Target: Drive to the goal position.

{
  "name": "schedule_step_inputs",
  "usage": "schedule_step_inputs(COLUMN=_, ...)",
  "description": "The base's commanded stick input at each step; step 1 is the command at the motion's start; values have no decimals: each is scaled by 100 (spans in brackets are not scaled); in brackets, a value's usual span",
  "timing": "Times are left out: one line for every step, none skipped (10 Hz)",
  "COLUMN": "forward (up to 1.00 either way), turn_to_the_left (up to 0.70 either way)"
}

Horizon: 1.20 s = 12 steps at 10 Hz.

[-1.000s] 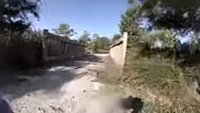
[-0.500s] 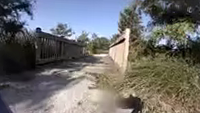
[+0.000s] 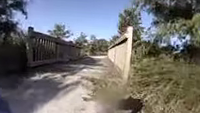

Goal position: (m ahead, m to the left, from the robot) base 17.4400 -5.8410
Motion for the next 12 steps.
schedule_step_inputs(forward=70, turn_to_the_left=27)
schedule_step_inputs(forward=70, turn_to_the_left=27)
schedule_step_inputs(forward=70, turn_to_the_left=27)
schedule_step_inputs(forward=70, turn_to_the_left=27)
schedule_step_inputs(forward=70, turn_to_the_left=17)
schedule_step_inputs(forward=70, turn_to_the_left=0)
schedule_step_inputs(forward=70, turn_to_the_left=0)
schedule_step_inputs(forward=70, turn_to_the_left=0)
schedule_step_inputs(forward=70, turn_to_the_left=0)
schedule_step_inputs(forward=70, turn_to_the_left=0)
schedule_step_inputs(forward=70, turn_to_the_left=27)
schedule_step_inputs(forward=70, turn_to_the_left=27)
